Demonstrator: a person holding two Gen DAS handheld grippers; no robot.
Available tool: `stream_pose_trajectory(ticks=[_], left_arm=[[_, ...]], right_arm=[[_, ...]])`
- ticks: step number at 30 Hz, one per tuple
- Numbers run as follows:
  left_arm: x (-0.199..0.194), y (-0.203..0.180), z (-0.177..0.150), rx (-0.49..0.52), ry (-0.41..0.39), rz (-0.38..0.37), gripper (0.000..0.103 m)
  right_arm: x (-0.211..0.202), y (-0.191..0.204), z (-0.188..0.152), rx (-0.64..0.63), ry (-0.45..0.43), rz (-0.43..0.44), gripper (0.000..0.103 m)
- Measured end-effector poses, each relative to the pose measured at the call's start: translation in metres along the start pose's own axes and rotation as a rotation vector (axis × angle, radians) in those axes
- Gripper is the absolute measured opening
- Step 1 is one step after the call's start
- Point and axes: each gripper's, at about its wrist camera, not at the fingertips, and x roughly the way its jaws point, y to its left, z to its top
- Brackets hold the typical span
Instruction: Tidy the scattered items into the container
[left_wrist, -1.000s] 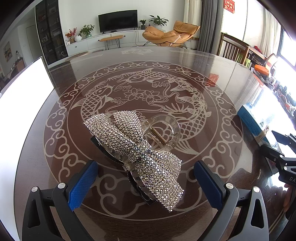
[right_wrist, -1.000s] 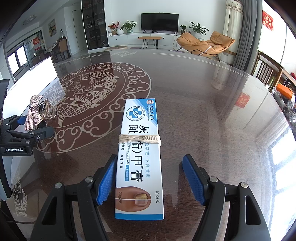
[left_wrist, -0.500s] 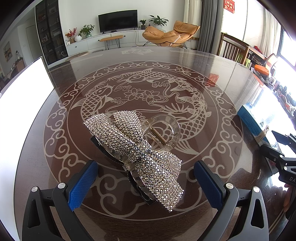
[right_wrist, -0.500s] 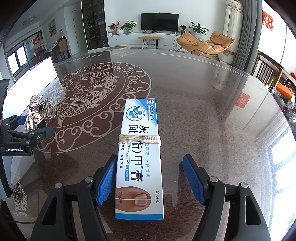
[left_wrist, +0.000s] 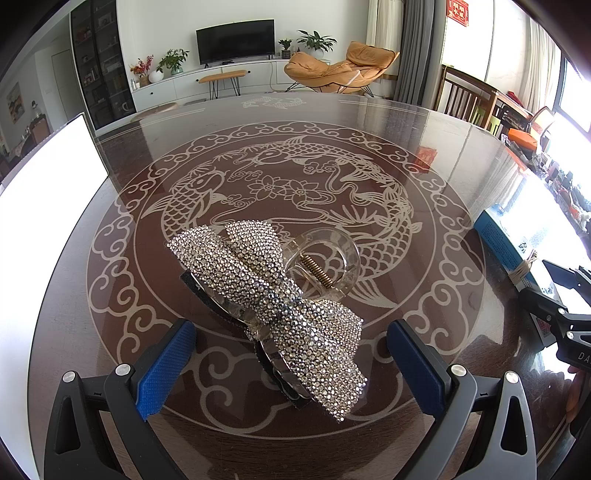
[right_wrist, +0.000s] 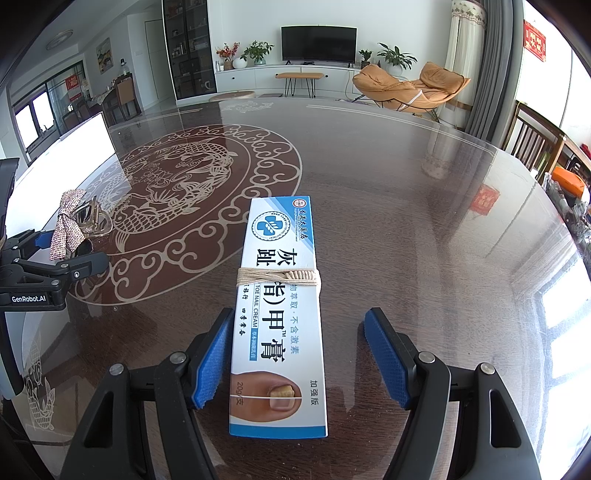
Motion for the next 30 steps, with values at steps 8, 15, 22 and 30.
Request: stream_pose_trajectory(ticks=[8,15,22,30], left_arm=[[0.0001,0.0001,0.0,0.0,0.0,0.0,0.103],[0.0002,0.0,0.0001,0.0,0.0,0.0,0.103],[0.0002,-0.0001,0.0001,0.0,0.0,0.0,0.103],[0.0,-0.0002,0.0,0.0,0.0,0.0,0.103]], right_arm=[[0.0,-0.0001,0.0,0.0,0.0,0.0,0.072],[0.0,-0.0002,-0.0001,0.0,0.0,0.0,0.072],[0.0,-0.0001,-0.0001,0.001,0.0,0.001,0.072],[0.0011,0.0035,0.0014,-0.001,0.001,0.002,0.073]])
